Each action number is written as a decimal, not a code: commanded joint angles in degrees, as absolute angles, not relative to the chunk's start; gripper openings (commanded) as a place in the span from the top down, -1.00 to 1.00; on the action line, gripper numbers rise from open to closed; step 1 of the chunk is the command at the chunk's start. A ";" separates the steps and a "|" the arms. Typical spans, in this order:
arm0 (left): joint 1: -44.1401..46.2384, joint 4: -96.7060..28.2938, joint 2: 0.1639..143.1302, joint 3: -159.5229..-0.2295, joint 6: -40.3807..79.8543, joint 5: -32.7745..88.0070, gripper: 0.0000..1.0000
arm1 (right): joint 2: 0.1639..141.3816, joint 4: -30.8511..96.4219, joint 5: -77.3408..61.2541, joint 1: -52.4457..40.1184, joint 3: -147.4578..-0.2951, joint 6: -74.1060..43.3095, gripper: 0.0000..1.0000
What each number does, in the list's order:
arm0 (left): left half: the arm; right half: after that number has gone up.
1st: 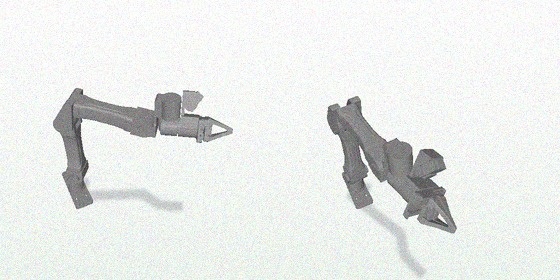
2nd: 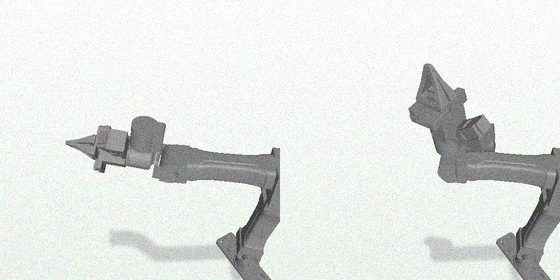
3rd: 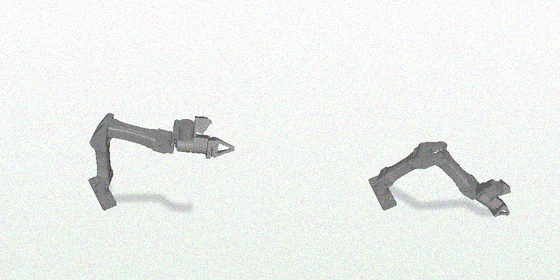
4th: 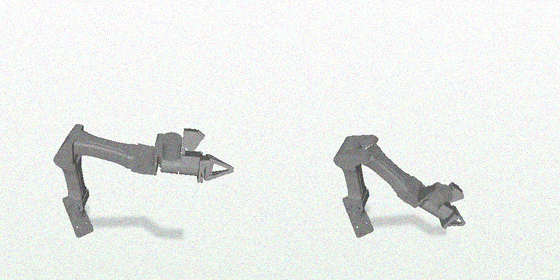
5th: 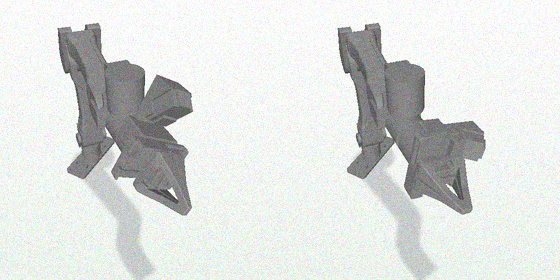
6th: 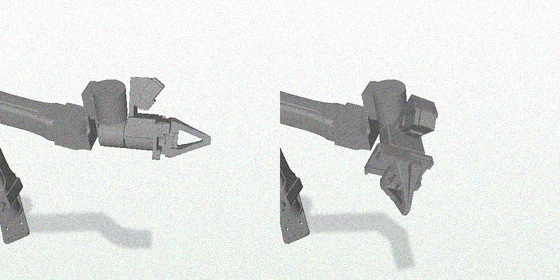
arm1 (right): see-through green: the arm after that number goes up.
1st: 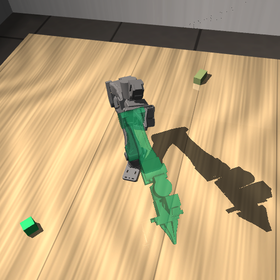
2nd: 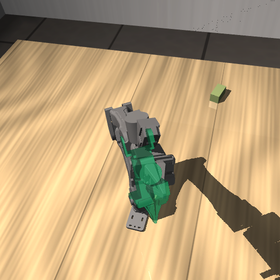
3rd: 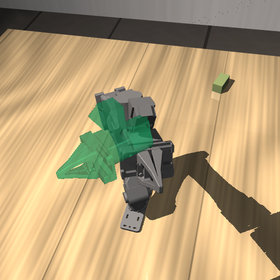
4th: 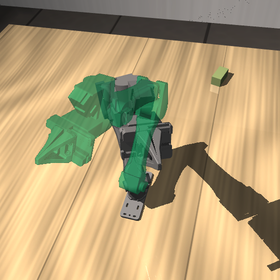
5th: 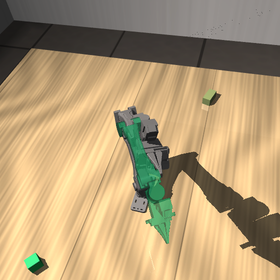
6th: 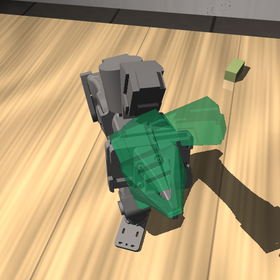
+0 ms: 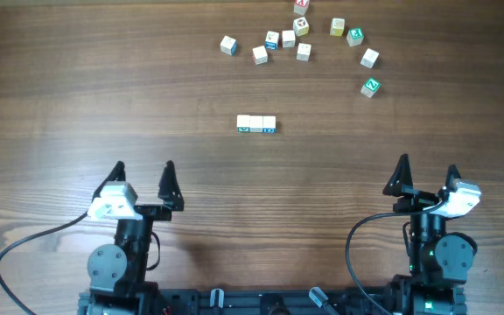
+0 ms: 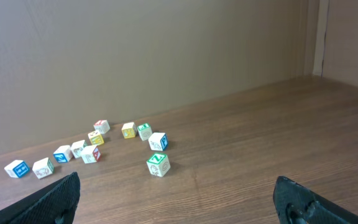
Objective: Form a horizontal line
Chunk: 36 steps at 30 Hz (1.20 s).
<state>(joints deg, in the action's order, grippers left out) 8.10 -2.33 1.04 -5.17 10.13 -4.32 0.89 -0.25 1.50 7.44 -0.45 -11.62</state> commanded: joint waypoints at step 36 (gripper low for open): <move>4.23 -3.84 0.23 -0.32 0.01 -4.56 -1.00 | 0.21 -0.40 0.54 7.75 -0.30 -10.61 -0.99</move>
